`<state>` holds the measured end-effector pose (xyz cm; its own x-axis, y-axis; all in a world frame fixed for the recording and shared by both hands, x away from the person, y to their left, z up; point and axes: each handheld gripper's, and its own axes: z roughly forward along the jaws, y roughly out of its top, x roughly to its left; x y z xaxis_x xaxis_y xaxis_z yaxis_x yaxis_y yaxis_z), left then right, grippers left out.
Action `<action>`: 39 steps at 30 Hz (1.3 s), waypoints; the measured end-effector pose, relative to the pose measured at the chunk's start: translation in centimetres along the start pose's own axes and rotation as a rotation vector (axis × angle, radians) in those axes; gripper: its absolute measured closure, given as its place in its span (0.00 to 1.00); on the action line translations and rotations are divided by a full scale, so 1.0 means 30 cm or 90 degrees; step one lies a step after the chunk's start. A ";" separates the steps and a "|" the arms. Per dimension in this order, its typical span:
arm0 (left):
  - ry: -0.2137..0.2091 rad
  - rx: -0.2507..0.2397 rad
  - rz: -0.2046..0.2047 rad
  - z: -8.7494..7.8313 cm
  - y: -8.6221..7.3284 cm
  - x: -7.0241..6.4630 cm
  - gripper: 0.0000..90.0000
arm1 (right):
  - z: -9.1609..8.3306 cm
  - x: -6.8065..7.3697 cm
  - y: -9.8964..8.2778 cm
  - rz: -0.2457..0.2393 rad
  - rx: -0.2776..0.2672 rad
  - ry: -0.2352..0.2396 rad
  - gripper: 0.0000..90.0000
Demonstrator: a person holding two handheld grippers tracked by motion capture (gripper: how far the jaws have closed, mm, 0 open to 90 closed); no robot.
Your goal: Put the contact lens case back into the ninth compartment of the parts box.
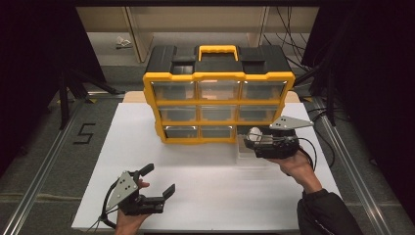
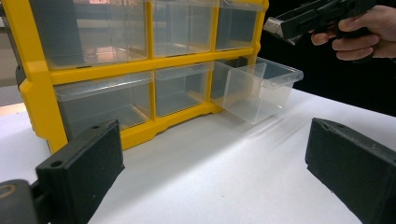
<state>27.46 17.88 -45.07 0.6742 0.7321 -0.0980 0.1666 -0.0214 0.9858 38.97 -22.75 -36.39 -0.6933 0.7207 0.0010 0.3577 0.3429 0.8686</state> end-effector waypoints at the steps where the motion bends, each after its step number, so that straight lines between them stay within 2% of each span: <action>1: 0.000 0.000 0.000 0.000 0.000 0.000 0.04 | 0.001 -0.002 -0.001 0.000 0.001 -0.001 0.32; 8: 0.001 0.000 0.000 0.001 -0.001 0.001 0.04 | -0.001 -0.019 -0.006 0.011 0.005 -0.011 0.32; 23: 0.001 0.002 0.001 0.001 -0.001 0.001 0.04 | 0.029 -0.042 -0.032 0.033 0.039 -0.039 0.32; 39: 0.002 0.003 0.001 0.001 -0.001 0.001 0.04 | 0.052 -0.054 -0.050 0.050 0.058 -0.053 0.31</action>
<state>27.50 17.88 -45.10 0.6720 0.7343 -0.0960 0.1694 -0.0262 0.9852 40.51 -23.50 -38.47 -0.6075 0.7940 0.0231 0.4672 0.3336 0.8188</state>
